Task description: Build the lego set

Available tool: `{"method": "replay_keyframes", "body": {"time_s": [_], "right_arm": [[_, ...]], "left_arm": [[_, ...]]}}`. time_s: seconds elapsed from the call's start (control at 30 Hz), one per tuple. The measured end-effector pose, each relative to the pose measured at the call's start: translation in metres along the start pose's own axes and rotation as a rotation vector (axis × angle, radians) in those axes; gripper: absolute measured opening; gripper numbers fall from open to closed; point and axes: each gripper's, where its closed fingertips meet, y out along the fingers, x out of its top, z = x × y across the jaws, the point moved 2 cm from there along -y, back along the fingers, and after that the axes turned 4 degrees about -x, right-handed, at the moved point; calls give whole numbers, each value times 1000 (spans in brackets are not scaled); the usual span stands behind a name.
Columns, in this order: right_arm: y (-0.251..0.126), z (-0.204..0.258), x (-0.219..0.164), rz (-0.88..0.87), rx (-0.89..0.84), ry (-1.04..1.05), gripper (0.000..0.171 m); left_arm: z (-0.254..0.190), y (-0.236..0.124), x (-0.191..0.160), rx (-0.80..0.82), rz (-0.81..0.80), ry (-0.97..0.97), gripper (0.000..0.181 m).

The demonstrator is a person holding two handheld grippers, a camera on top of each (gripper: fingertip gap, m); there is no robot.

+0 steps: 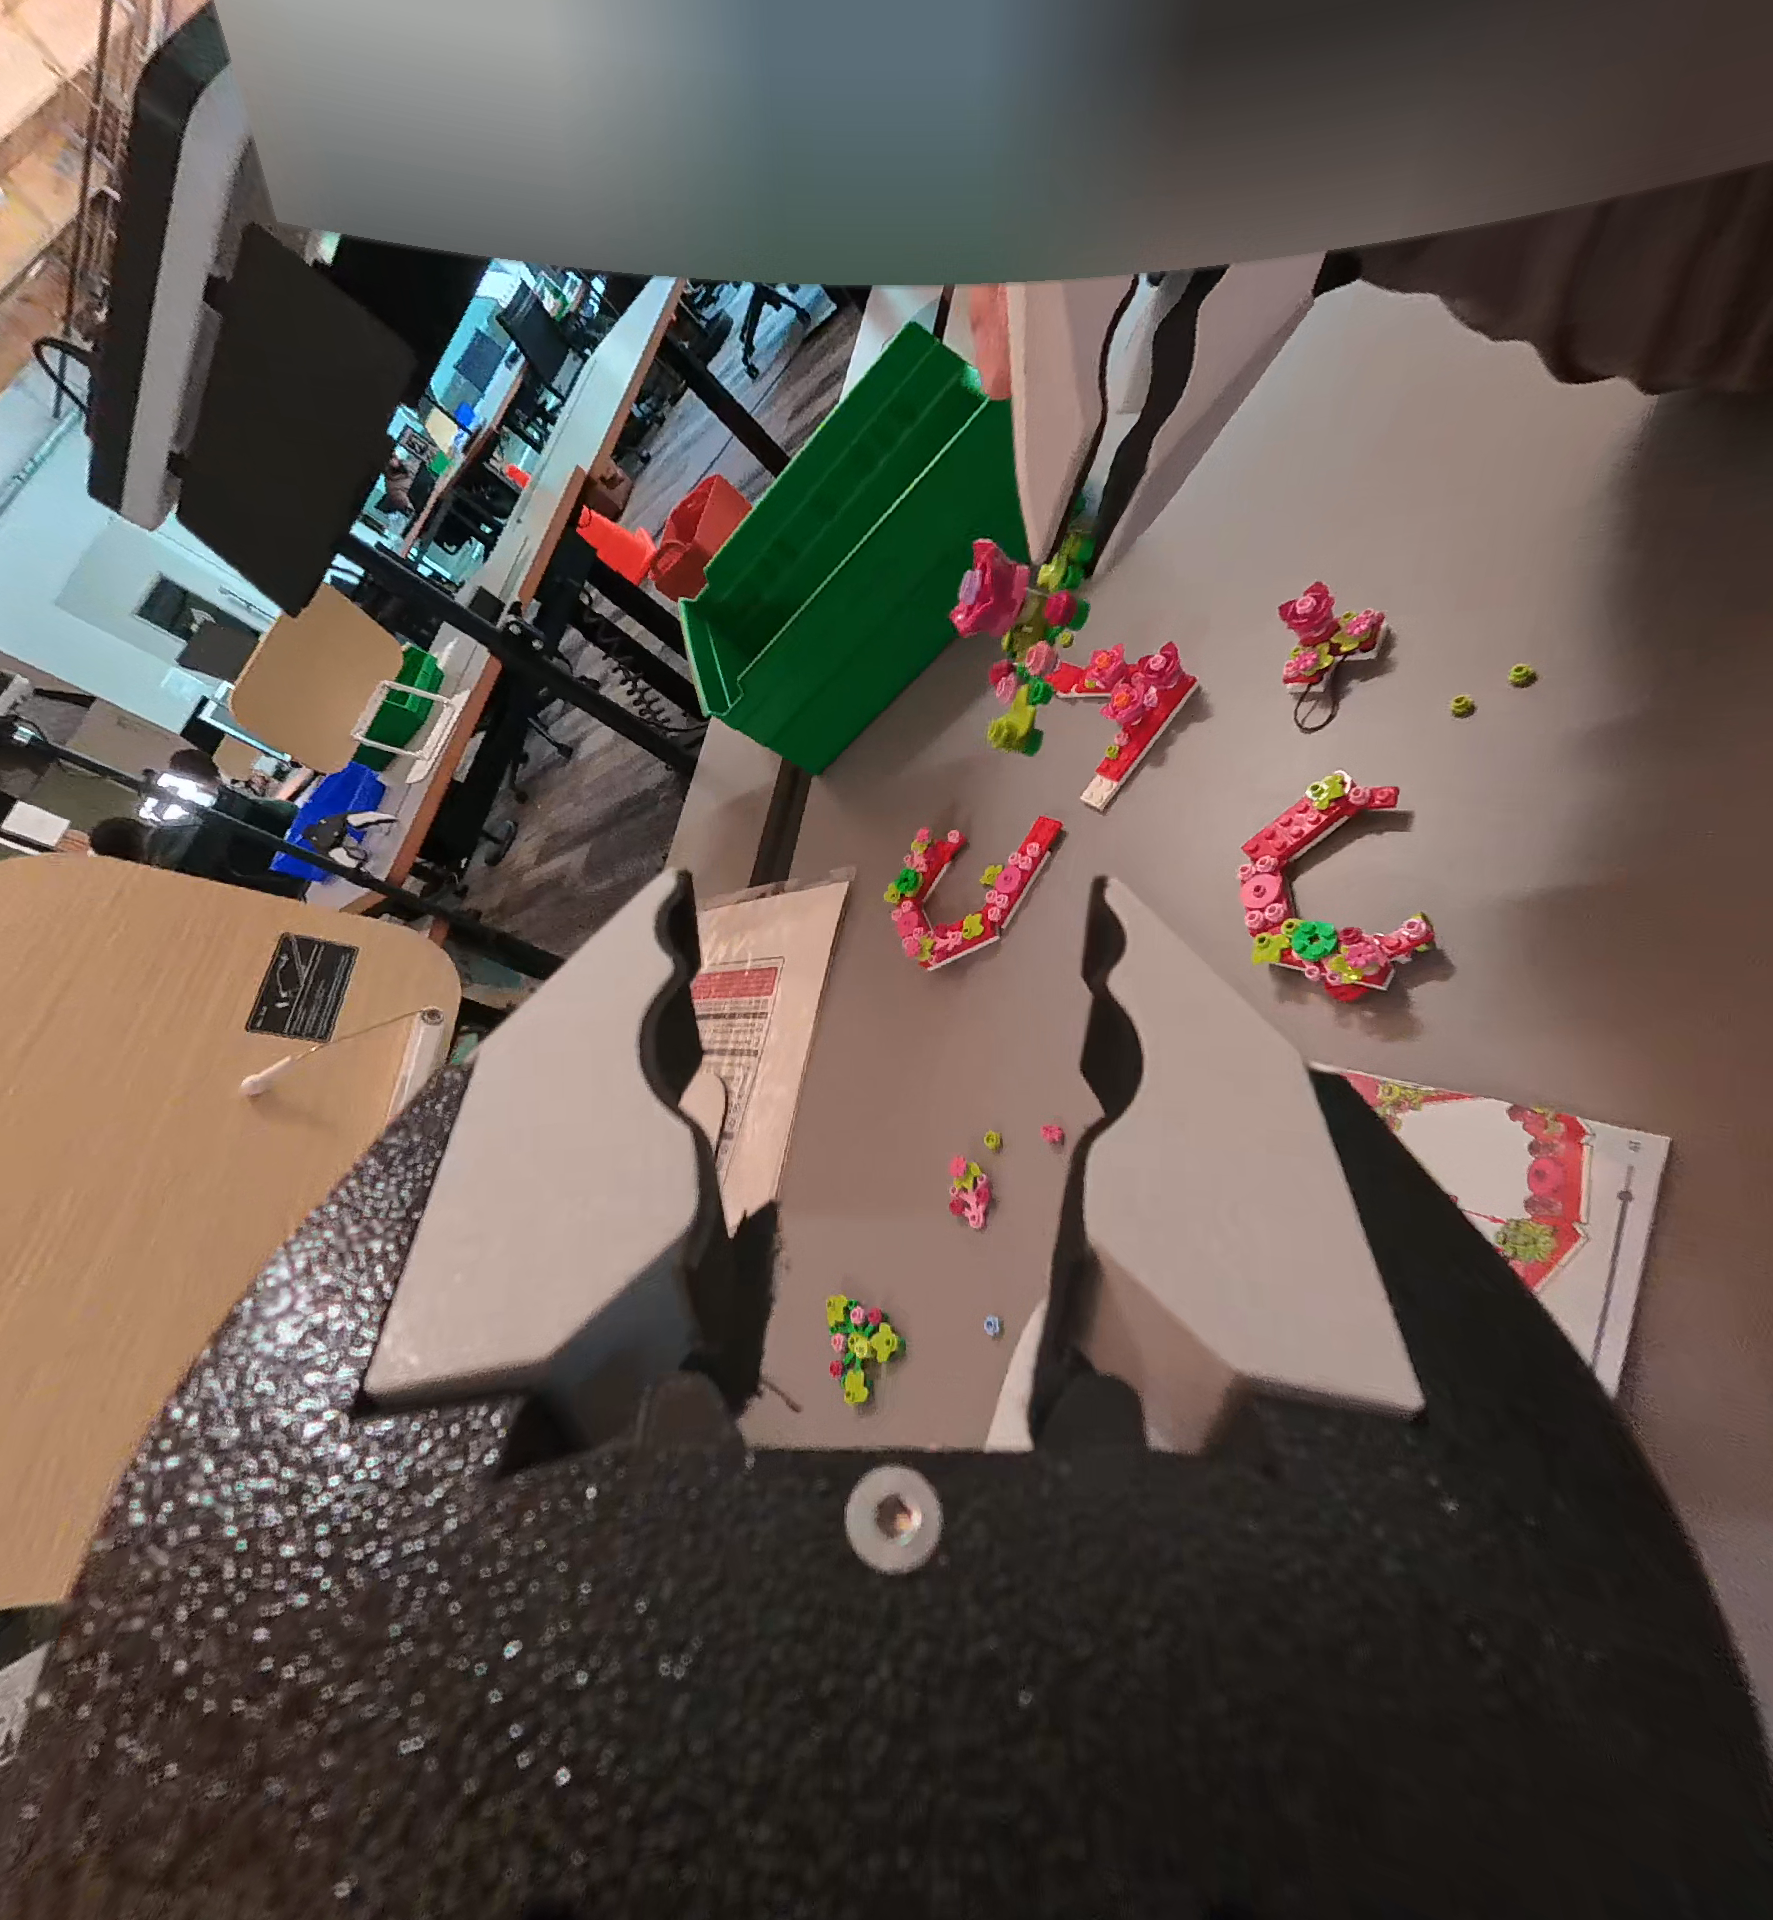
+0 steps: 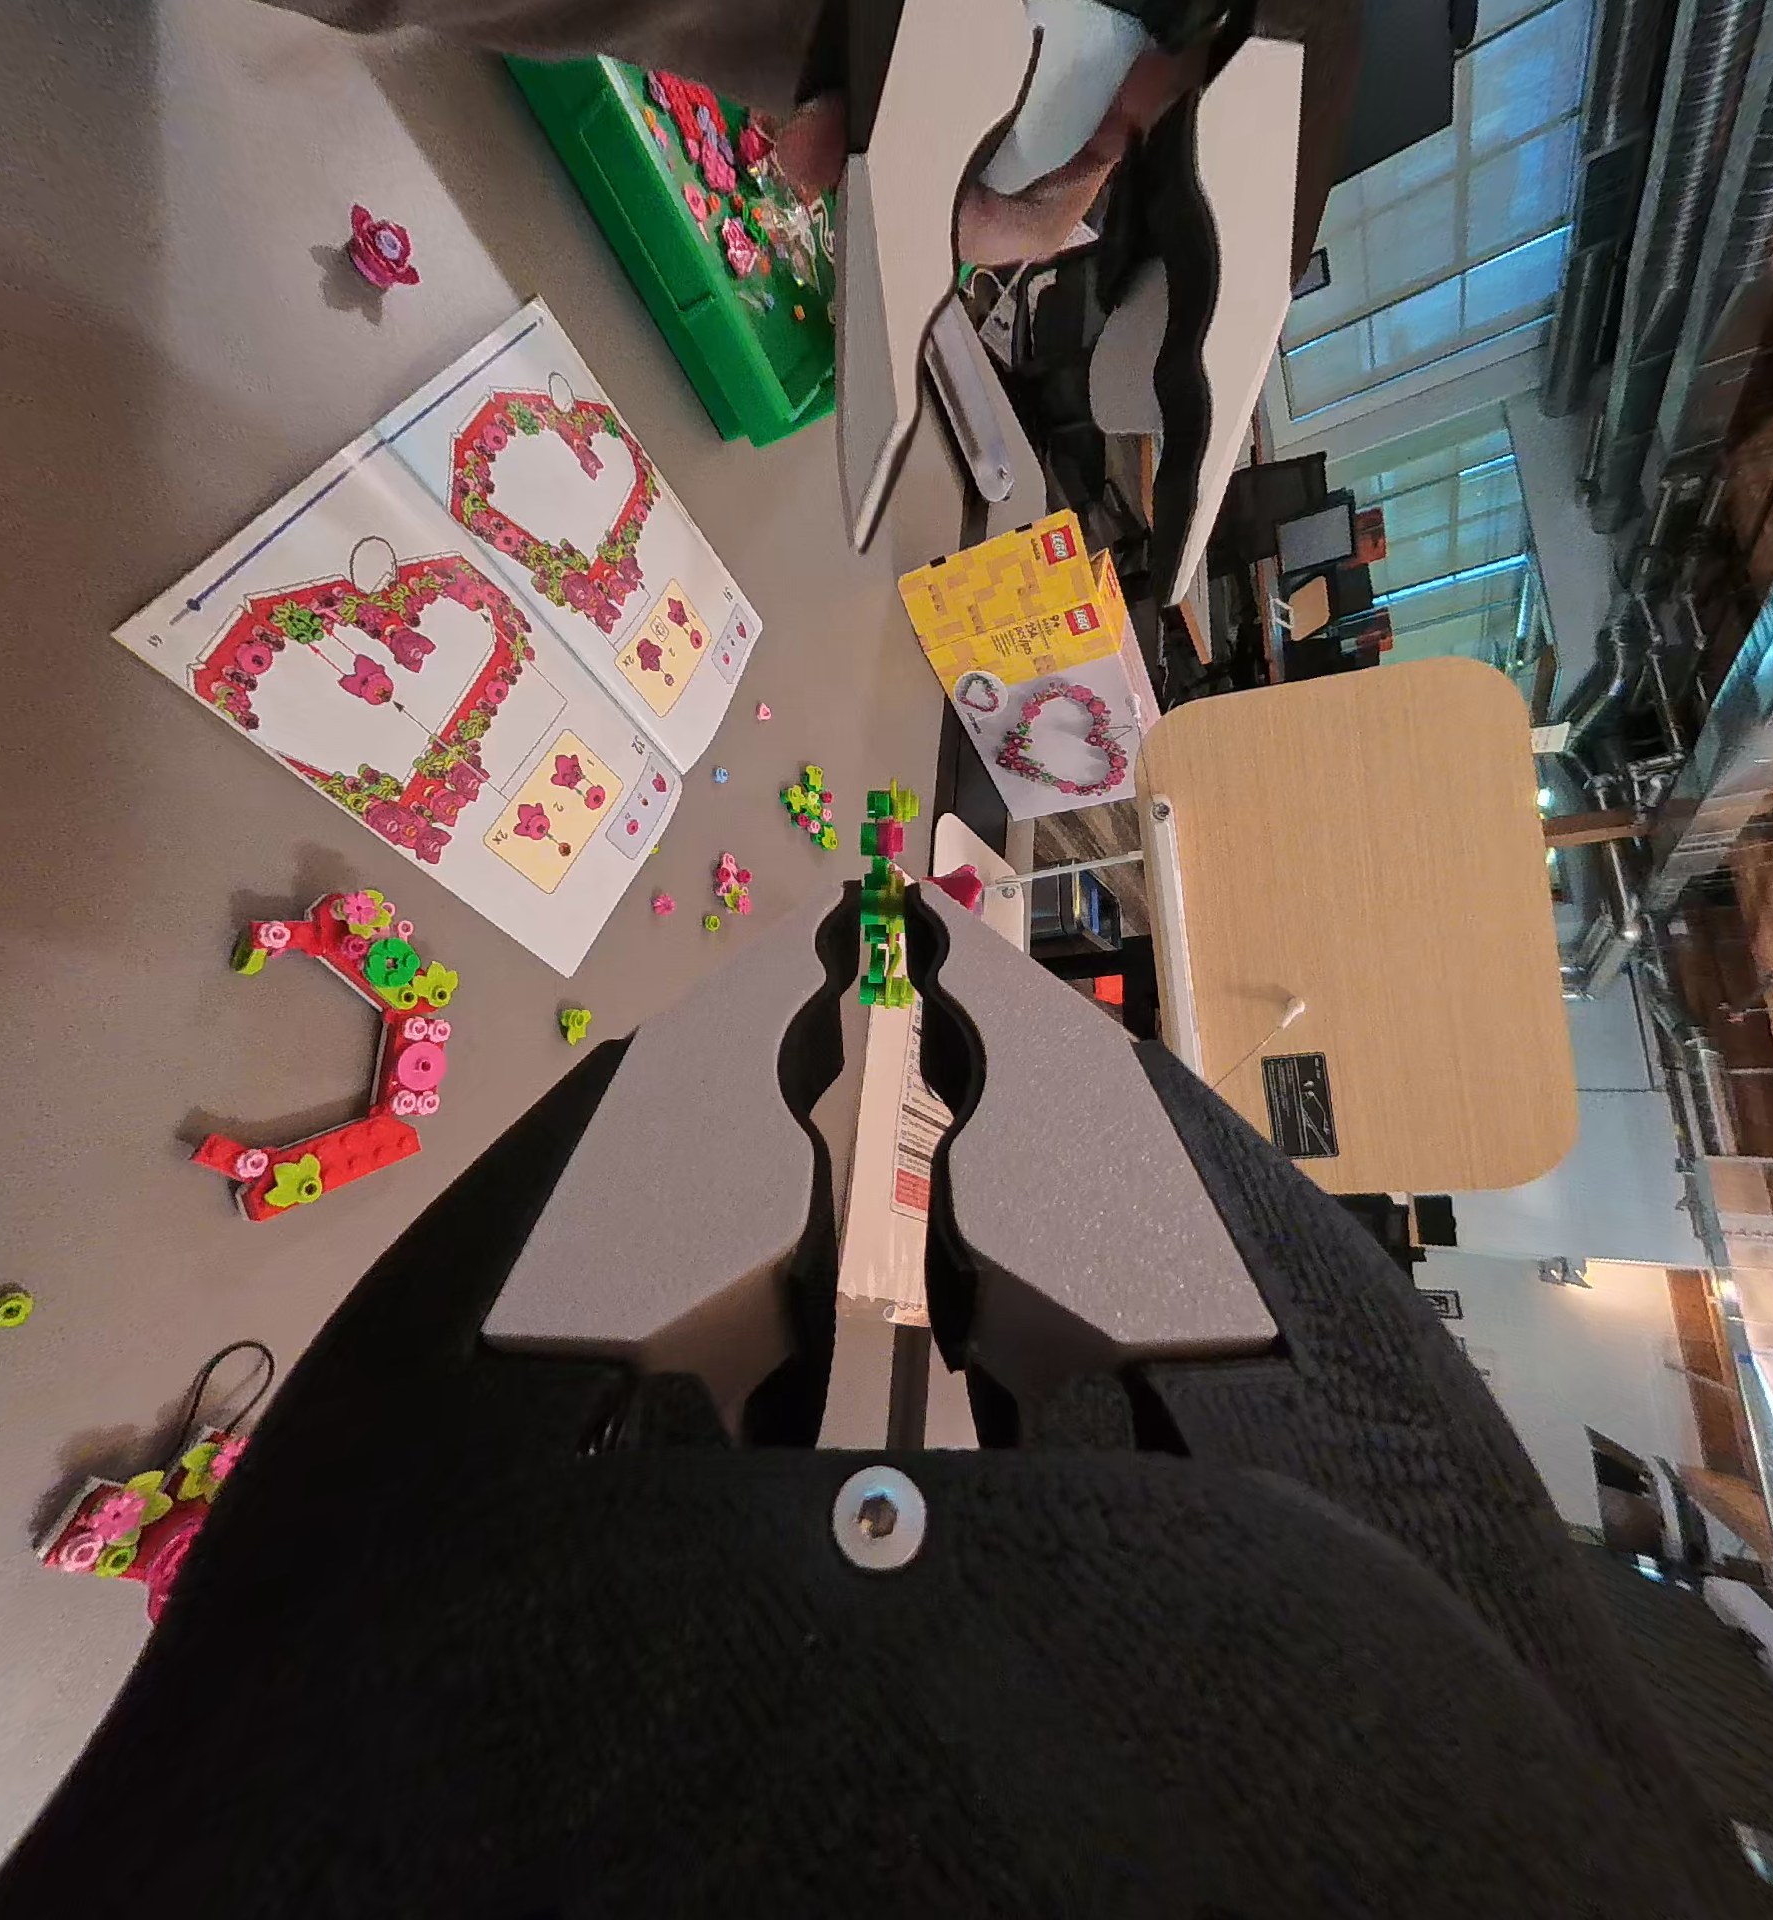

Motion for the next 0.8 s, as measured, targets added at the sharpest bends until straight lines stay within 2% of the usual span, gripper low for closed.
{"method": "replay_keyframes", "body": {"time_s": [0.13, 0.17, 0.23, 0.4, 0.63, 0.8], "right_arm": [[6, -2, 6, -9, -22, 9, 6], [10, -6, 9, -18, -49, 33, 6], [19, -10, 15, -51, -62, 107, 6], [48, 8, 18, -39, 11, 127, 6], [64, 27, 19, -6, 74, 116, 6], [70, 45, -9, 87, 111, 120, 6]], "left_arm": [[-2, -4, -2, -13, 14, -20, 77], [-2, -5, -3, -14, 19, -26, 81], [4, -7, -6, 23, 43, -41, 100], [4, -11, -14, -6, 60, -112, 114], [2, -7, -21, -28, 91, -106, 114], [6, -1, -40, -28, 148, -115, 111]]}}
